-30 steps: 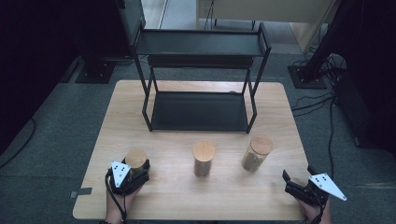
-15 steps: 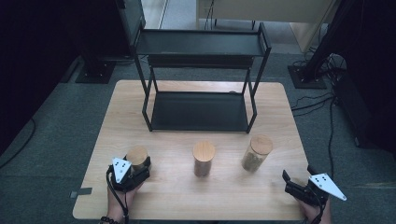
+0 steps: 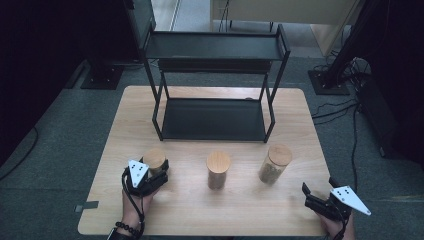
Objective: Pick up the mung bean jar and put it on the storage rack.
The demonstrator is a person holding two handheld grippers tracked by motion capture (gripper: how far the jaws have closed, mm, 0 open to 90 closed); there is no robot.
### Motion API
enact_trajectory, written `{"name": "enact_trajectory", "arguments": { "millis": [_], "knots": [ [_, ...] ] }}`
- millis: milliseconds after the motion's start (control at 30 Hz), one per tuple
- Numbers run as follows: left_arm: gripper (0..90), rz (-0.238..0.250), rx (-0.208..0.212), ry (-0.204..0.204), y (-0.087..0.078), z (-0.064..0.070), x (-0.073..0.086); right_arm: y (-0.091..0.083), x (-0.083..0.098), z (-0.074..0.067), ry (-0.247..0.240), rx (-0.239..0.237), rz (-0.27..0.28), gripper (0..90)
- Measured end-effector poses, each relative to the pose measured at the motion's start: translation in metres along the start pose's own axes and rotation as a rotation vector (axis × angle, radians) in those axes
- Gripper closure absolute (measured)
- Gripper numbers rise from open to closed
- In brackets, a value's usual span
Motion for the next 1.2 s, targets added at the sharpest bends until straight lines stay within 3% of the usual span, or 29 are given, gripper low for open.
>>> {"name": "enact_trajectory", "arguments": {
  "millis": [600, 1200],
  "knots": [
    [25.6, -0.002, 0.028, 0.011, 0.028, 0.026, -0.015, 0.0, 0.0, -0.001, -0.012, -0.008, -0.006, 3.5],
    [25.6, -0.004, 0.026, 0.021, 0.057, 0.041, -0.025, 0.0, 0.0, -0.002, -0.016, -0.014, -0.006, 3.5]
  ]
}}
Point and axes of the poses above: each handheld gripper's, and its own axes: y roughly forward along the jaws, x roughly out of its underside, z roughly to its right, the point moved 2 cm from there along y, roughly forward along the jaws, and after that the axes turned 11 degrees about -x, right-handed, at the moved point
